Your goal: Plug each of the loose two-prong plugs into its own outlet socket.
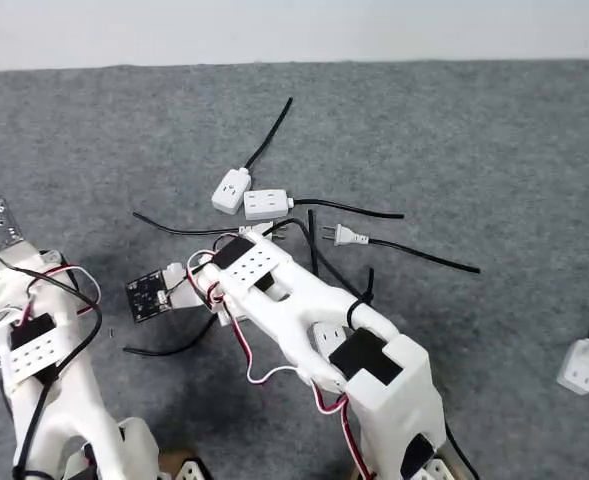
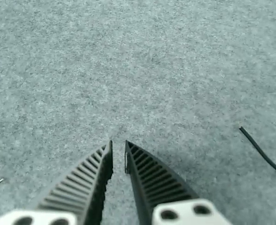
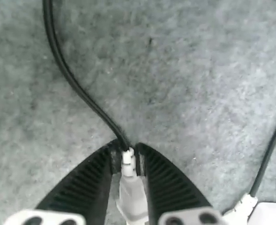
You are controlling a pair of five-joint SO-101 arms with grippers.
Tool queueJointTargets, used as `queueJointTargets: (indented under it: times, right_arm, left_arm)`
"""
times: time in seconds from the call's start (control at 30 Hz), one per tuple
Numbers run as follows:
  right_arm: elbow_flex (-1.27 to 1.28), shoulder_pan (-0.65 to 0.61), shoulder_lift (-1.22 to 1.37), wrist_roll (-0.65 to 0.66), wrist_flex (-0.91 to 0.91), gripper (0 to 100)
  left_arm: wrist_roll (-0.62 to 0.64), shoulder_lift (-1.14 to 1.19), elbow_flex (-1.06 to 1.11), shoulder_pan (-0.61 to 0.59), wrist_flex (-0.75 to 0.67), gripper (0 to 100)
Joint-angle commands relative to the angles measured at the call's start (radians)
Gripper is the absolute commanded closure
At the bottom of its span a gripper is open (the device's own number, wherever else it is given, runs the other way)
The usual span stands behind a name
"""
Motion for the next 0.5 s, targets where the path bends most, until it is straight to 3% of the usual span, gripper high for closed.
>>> queueJointTargets:
  times: [0.0,0.1,0.23,0.47]
  right_arm:
    - [-0.028,0.033,-0.001,-0.132,0.047,99.1]
    - [-0.063,0.035,-0.036,-0.358,0.073,99.1]
    - [-0.084,0.064,-0.122,-0.813,0.085,99.1]
    - [-0.083,0.09,-0.182,-1.384,0.318,99.1]
  left_arm:
    - [-0.009,-0.028,-0.051,0.011,0.009,95]
    - [-0.009,-0.026,-0.051,0.012,0.009,95]
    - [-0.017,-0.023,-0.05,0.032,0.009,95]
    - [-0.074,-0.023,-0.039,0.051,0.006,95]
